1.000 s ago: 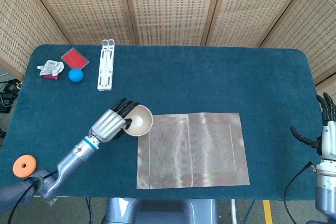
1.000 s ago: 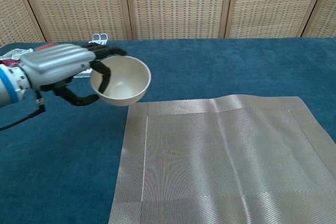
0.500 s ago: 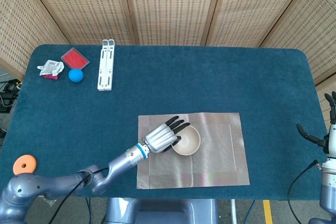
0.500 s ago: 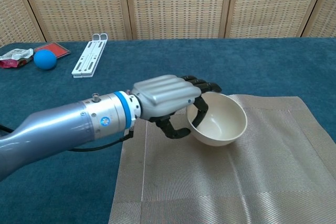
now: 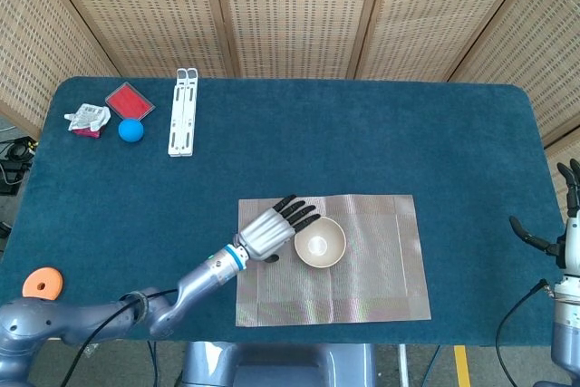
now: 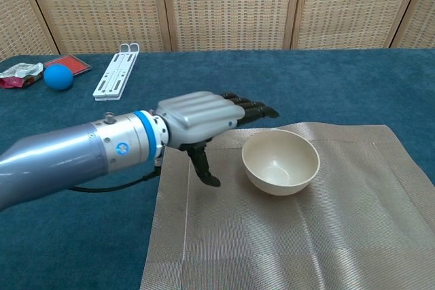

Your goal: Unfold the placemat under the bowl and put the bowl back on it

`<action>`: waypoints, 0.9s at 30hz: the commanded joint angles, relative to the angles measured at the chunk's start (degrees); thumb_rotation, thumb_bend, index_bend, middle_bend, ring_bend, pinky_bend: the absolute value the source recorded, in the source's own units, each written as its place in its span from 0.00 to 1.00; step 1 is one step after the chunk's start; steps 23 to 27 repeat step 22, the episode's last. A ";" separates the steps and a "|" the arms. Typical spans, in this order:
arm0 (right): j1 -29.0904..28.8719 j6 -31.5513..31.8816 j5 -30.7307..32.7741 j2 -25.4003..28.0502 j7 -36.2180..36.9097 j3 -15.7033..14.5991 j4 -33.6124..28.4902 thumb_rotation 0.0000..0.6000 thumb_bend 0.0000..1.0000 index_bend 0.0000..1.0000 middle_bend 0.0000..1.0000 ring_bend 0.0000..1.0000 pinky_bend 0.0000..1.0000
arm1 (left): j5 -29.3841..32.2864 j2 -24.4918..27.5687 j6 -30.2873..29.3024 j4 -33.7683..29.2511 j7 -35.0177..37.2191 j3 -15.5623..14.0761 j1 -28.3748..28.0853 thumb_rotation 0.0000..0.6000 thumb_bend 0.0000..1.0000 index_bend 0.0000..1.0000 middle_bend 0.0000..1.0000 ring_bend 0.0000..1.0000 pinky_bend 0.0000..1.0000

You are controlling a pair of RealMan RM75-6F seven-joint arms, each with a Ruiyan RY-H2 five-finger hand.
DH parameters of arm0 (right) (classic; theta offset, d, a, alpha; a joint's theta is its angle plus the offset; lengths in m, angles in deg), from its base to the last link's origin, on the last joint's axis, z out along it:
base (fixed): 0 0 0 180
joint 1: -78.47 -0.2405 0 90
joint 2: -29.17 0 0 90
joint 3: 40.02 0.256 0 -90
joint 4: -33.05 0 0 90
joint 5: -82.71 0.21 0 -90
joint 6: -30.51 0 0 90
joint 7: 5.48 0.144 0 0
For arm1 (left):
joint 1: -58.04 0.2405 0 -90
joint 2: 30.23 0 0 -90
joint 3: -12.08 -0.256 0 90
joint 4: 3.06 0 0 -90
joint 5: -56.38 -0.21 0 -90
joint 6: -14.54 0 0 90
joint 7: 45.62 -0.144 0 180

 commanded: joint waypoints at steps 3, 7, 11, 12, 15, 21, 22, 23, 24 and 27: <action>0.16 0.12 -0.66 0.31 -1.18 -0.63 -0.97 1.00 0.35 0.12 0.00 0.00 0.00 | 3.07 10.83 -8.47 -10.33 -4.33 -1.76 7.31 1.00 0.04 0.00 0.00 0.00 0.00; 0.12 -2.17 -0.70 1.68 -5.16 -2.47 -2.77 1.00 0.34 0.12 0.00 0.00 0.00 | 3.31 17.28 -17.12 -14.75 -6.25 -4.25 14.03 1.00 0.04 0.00 0.00 0.00 0.00; -0.42 -5.52 -1.12 3.61 -10.78 -4.90 -4.79 1.00 0.28 0.12 0.00 0.00 0.00 | 3.93 22.84 -25.77 -16.62 -7.01 -7.81 21.89 1.00 0.04 0.00 0.00 0.00 0.00; -0.56 -6.11 -1.20 3.94 -11.59 -5.26 -5.02 1.00 0.26 0.11 0.00 0.00 0.00 | 3.93 23.41 -26.81 -16.90 -6.80 -8.21 22.85 1.00 0.05 0.00 0.00 0.00 0.00; -1.46 -8.98 -1.26 5.30 -15.57 -6.69 -5.70 1.00 0.18 0.05 0.00 0.00 0.00 | 3.09 25.73 -31.63 -17.96 -4.58 -9.93 27.28 1.00 0.05 0.00 0.00 0.00 0.00; -2.62 -13.15 -1.22 7.06 -18.81 -8.68 -7.15 1.00 0.13 0.03 0.00 0.00 0.00 | 0.63 27.77 -37.28 -17.18 -2.50 -12.59 32.92 1.00 0.04 0.00 0.00 0.00 0.00; -2.67 -13.16 -1.39 7.10 -18.95 -8.81 -7.35 1.00 0.13 0.03 0.00 0.00 0.00 | 0.36 27.96 -37.95 -17.10 -2.12 -12.85 33.66 1.00 0.04 0.00 0.00 0.00 0.00; -2.67 -13.16 -1.39 7.10 -18.95 -8.81 -7.35 1.00 0.13 0.03 0.00 0.00 0.00 | 0.36 27.96 -37.95 -17.10 -2.12 -12.85 33.66 1.00 0.04 0.00 0.00 0.00 0.00; -2.67 -13.16 -1.39 7.10 -18.95 -8.81 -7.35 1.00 0.13 0.03 0.00 0.00 0.00 | 0.36 27.96 -37.95 -17.10 -2.12 -12.85 33.66 1.00 0.04 0.00 0.00 0.00 0.00; -2.67 -13.16 -1.39 7.10 -18.95 -8.81 -7.35 1.00 0.13 0.03 0.00 0.00 0.00 | 0.36 27.96 -37.95 -17.10 -2.12 -12.85 33.66 1.00 0.04 0.00 0.00 0.00 0.00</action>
